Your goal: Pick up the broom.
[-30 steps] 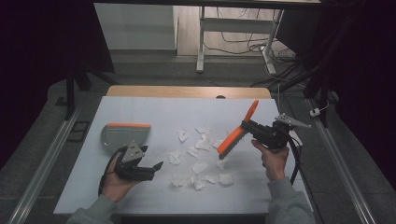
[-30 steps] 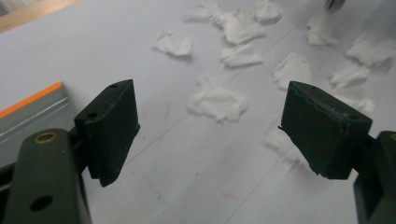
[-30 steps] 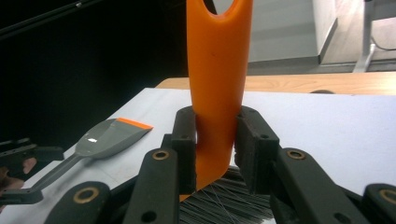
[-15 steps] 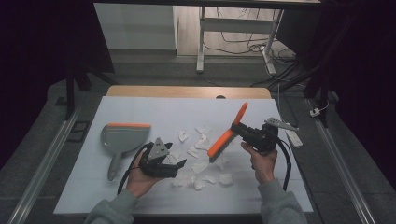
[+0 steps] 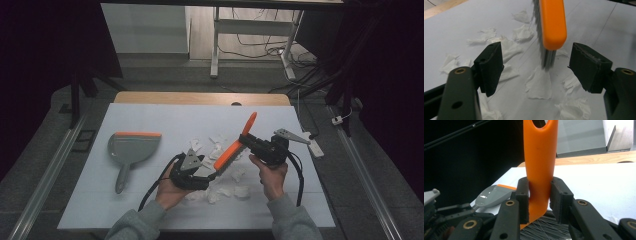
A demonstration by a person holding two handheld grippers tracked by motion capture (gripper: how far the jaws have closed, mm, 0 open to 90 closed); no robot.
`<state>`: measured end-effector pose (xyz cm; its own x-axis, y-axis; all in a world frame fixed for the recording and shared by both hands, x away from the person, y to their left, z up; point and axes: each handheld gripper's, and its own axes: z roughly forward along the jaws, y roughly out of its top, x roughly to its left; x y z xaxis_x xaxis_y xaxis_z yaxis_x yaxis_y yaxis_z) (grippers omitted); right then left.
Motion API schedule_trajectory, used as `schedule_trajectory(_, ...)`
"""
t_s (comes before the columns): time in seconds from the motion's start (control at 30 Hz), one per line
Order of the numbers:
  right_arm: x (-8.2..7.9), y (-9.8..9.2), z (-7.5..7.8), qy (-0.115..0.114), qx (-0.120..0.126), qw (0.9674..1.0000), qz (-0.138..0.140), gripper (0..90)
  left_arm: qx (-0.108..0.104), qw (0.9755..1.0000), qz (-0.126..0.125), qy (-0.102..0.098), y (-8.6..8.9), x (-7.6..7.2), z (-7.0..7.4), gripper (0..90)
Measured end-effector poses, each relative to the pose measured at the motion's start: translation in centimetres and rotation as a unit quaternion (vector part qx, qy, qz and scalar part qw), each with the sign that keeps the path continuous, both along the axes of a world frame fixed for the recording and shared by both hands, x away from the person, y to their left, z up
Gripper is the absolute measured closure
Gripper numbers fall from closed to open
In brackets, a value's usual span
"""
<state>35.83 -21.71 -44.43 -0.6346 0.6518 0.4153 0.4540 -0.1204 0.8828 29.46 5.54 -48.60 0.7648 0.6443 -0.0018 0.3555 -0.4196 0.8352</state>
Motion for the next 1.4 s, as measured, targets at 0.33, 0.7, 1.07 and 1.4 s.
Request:
schedule_trajectory(0.33, -0.7, 1.3, -0.1, 0.019, 0.059, 0.9979, 0.017, 70.1, -0.001, 0.9999, 0.008, -0.012, -1.0, 0.6, -0.5, 53.4)
schedule_trajectory(0.7, -0.8, 1.7, -0.3, 0.017, 0.048, 0.9985, 0.018, 69.5, 0.018, 0.9992, 0.013, -0.032, -0.2, 0.6, -0.1, 80.1)
schedule_trajectory(1.07, -1.5, 1.9, 2.1, -0.042, -0.075, 0.9951, 0.048, 40.6, 0.029, 0.9992, -0.011, -0.025, 3.1, 0.8, 2.1, 80.7)
schedule_trajectory(1.4, -2.3, 0.7, 3.3, -0.069, -0.156, 0.9807, 0.095, 36.8, 0.048, 0.9982, -0.036, -0.006, 4.4, 0.9, 2.9, 82.8)
